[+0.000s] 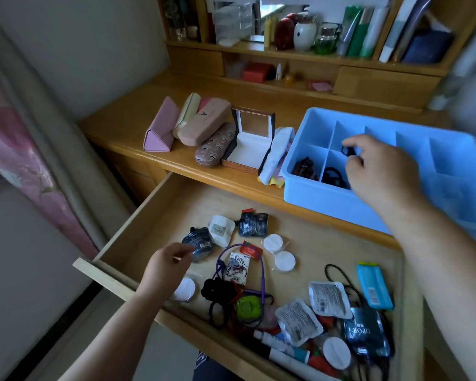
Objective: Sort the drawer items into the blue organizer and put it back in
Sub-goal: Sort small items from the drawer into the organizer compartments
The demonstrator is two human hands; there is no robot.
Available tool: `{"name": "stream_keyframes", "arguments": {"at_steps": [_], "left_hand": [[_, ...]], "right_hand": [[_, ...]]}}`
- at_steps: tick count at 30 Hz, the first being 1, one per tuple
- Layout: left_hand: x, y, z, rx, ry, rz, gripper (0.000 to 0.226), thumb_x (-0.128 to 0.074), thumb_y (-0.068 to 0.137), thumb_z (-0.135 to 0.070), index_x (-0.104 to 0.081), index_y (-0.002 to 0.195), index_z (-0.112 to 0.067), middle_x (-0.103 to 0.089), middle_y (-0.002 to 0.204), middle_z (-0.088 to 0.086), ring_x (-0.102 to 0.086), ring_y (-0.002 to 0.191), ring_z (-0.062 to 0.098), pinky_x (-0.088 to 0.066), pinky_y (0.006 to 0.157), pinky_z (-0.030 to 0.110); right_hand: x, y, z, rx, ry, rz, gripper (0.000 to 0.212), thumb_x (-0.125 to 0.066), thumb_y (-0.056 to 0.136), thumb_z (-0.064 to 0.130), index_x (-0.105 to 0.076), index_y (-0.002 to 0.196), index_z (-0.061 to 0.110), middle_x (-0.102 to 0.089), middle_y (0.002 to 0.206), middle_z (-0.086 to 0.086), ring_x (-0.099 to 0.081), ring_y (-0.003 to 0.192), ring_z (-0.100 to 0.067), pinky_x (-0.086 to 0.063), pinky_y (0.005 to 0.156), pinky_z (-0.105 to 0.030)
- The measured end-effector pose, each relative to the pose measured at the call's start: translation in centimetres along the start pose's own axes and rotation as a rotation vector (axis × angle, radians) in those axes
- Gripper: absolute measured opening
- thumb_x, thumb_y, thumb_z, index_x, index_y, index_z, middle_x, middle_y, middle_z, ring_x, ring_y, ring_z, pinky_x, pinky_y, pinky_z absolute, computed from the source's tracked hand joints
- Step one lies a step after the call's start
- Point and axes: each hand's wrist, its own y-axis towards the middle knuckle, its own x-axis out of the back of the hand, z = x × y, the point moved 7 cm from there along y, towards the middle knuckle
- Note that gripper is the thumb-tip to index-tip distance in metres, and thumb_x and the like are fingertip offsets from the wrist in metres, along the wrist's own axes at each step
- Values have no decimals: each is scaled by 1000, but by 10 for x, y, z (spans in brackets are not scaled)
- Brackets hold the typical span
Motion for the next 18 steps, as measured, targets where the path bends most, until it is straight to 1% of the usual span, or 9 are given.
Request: {"name": "stream_keyframes", "arguments": {"at_steps": [2, 4, 6, 8, 10, 12, 13, 15, 18], "left_hand": [[1, 1, 20, 16, 60, -6, 13, -64, 86, -15, -70, 90, -27, -63, 69, -13, -58, 55, 4, -46, 53, 22], [0, 4, 27, 12, 85, -18, 13, -64, 86, -18, -70, 90, -28, -63, 68, -15, -57, 52, -2, -46, 53, 21], [-5, 6, 25, -7, 137, -6, 13, -64, 86, -18, -71, 95, -26, -62, 72, -19, -56, 58, -6, -41, 55, 15], [-9, 7, 25, -9, 228, 45, 18, -60, 88, -18, -69, 102, -23, -63, 82, -17, -58, 71, -1, -40, 61, 16], [-13, 5, 27, 2, 382, 128, 20, -58, 88, -19, -68, 105, -24, -63, 91, -10, -58, 80, 9, -43, 69, 21], [-20, 2, 23, -13, 448, 292, 16, -62, 86, -21, -68, 98, -30, -64, 90, -11, -59, 83, 9, -45, 72, 20], [-27, -2, 18, -35, 405, 411, 14, -66, 84, -22, -69, 92, -33, -66, 87, -13, -61, 82, 5, -45, 72, 16], [-47, -19, 3, -81, 332, 681, 12, -71, 80, -27, -71, 83, -39, -67, 82, -22, -59, 79, -7, -44, 72, 8], [-84, -48, -12, -206, 428, 981, 21, -67, 82, -26, -71, 96, -41, -63, 91, -27, -56, 85, -11, -41, 77, 3]], "right_hand": [[-22, 5, -9, -43, -102, 160, 29, -43, 90, 13, -64, 107, 22, -69, 97, -13, -57, 96, -36, -40, 83, -37], [-43, 6, -7, 6, -274, 318, 34, -32, 95, 31, -65, 96, 25, -67, 97, -7, -53, 103, -31, -33, 97, -42], [-57, 2, -6, 11, -398, 524, 62, -9, 90, 61, -60, 80, 28, -63, 86, -1, -50, 105, -26, -24, 103, -49], [-60, 1, -4, 19, -405, 615, 77, 5, 78, 74, -55, 71, 28, -56, 78, 2, -47, 105, -25, -21, 103, -50], [-46, 3, 2, 158, -373, 393, 68, -10, 84, 71, -63, 75, 30, -56, 82, -1, -48, 102, -28, -25, 100, -47], [-21, -17, 22, 417, -216, -32, 44, -39, 91, 48, -69, 82, 17, -59, 82, -7, -52, 88, -33, -34, 86, -41], [-13, -38, 32, 550, -102, -159, 30, -49, 89, 34, -68, 79, 12, -59, 78, -8, -52, 81, -32, -36, 79, -40], [-26, -90, 46, 757, 45, -65, 14, -57, 84, 18, -63, 72, 13, -56, 72, -4, -49, 71, -27, -37, 72, -36], [-79, -166, 39, 774, 143, 430, 11, -60, 84, 25, -66, 76, 18, -56, 75, 4, -51, 72, -17, -41, 69, -31]]}}
